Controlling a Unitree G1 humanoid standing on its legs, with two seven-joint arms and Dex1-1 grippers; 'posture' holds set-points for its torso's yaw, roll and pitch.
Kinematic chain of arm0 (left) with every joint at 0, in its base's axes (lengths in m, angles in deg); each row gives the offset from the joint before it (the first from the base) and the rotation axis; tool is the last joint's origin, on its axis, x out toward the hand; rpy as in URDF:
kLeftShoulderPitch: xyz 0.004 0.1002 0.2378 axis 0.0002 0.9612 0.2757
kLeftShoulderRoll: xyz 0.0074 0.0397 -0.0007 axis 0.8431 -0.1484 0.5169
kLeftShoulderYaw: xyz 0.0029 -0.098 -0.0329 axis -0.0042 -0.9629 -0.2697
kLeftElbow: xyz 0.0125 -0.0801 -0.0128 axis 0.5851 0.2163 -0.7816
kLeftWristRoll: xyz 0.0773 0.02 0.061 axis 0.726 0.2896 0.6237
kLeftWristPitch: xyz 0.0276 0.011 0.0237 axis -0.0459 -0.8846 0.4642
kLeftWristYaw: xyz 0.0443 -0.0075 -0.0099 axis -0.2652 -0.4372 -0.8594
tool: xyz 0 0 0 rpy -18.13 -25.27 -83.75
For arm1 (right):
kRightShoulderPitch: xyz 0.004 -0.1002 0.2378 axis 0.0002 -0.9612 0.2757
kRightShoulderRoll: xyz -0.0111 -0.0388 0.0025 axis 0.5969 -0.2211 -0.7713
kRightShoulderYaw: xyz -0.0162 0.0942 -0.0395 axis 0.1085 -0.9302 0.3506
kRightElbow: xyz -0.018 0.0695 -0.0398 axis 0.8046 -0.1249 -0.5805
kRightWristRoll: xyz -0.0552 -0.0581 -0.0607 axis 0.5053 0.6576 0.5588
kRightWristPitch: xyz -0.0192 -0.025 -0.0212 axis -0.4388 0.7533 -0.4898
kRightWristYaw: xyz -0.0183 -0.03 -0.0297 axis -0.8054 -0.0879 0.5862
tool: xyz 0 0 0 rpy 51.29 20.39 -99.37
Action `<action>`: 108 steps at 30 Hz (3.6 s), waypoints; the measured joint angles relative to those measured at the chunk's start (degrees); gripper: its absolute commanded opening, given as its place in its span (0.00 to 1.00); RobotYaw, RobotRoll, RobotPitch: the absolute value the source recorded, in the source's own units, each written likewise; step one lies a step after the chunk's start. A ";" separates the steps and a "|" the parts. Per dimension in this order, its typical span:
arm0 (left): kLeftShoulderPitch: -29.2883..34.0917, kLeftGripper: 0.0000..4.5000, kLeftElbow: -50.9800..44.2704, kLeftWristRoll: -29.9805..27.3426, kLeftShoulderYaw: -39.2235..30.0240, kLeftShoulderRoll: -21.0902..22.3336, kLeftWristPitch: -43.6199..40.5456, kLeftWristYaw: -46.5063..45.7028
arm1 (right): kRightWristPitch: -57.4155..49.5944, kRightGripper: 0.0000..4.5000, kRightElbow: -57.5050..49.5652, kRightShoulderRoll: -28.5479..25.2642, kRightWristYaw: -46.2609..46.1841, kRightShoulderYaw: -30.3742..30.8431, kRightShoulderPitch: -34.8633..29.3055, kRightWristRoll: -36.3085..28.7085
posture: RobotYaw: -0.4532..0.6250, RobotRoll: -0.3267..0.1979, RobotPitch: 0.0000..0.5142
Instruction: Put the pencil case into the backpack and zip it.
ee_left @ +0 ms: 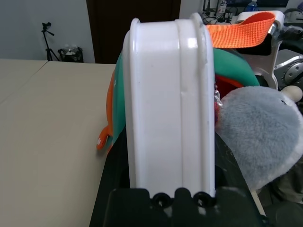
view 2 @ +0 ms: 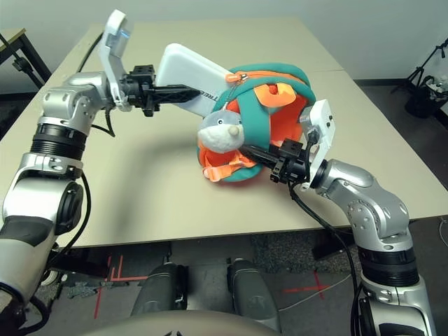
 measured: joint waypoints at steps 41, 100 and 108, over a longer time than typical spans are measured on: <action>16.39 1.00 -22.41 -1.92 -8.43 10.20 -7.94 -9.52 | -0.33 0.05 1.31 0.10 0.26 3.36 2.57 1.42 | 0.33 0.62 0.09; 18.50 0.00 -16.28 -0.52 -1.85 -7.95 -0.42 -24.47 | 1.13 0.05 1.88 1.41 -0.67 3.52 1.30 2.67 | 0.29 0.62 0.13; 18.84 0.00 -25.99 -6.21 -7.77 2.61 -6.67 -22.04 | 1.15 0.05 1.85 1.24 0.07 3.74 1.42 2.65 | 0.31 0.62 0.12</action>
